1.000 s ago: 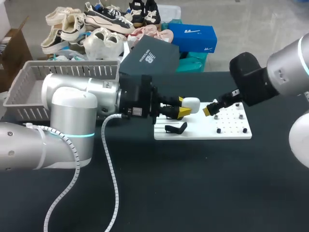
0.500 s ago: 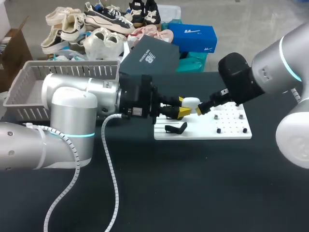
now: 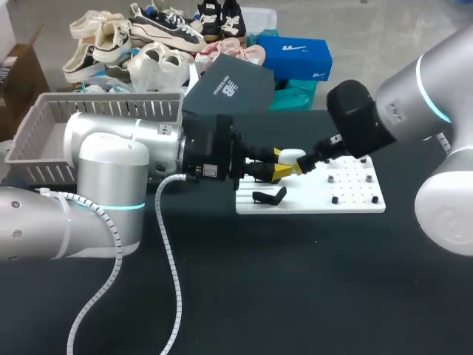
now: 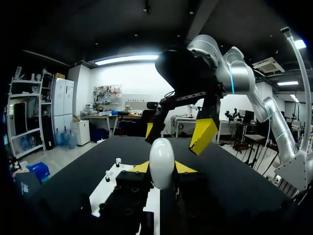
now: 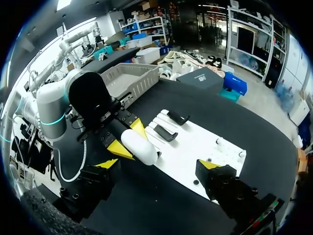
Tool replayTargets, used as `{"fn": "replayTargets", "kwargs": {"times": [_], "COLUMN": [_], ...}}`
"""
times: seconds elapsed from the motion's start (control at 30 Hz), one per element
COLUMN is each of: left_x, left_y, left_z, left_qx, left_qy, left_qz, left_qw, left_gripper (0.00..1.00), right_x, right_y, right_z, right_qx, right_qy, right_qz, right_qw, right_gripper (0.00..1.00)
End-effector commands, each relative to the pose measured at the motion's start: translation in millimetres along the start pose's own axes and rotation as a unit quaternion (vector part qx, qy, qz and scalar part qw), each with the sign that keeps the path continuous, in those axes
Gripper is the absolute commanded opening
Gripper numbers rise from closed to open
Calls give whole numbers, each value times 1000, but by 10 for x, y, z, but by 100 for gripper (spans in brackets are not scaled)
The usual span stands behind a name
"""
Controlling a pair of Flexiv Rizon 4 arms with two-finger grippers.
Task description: Pick up each earbud case from the left stands, insert the matching earbuds, close the lid, and place the case in the box.
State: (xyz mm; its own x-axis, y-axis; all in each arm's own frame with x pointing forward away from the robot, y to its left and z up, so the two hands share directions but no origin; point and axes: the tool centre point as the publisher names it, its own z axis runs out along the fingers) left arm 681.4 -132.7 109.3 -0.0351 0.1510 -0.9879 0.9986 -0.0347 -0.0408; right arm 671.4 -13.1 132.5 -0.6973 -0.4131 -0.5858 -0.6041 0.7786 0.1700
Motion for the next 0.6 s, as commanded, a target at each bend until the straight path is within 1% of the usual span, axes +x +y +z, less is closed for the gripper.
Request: {"fn": "replayTargets", "kwargs": {"times": [0.03,0.6], "left_x": [5,5], "left_y": [16,16], "left_z": [2,2], "left_qx": [1,1], "left_qy": [-1,-1], "left_qz": [0,0], "left_qw": [1000,1000], "left_gripper": [0,0], "right_x": [-45,-62], "right_y": [3,-51], "right_z": [56,120], "right_qx": [4,18], "right_qy": [2,5], "right_qz": [2,12], "right_qw": [1000,1000], "right_gripper": [100,100]}}
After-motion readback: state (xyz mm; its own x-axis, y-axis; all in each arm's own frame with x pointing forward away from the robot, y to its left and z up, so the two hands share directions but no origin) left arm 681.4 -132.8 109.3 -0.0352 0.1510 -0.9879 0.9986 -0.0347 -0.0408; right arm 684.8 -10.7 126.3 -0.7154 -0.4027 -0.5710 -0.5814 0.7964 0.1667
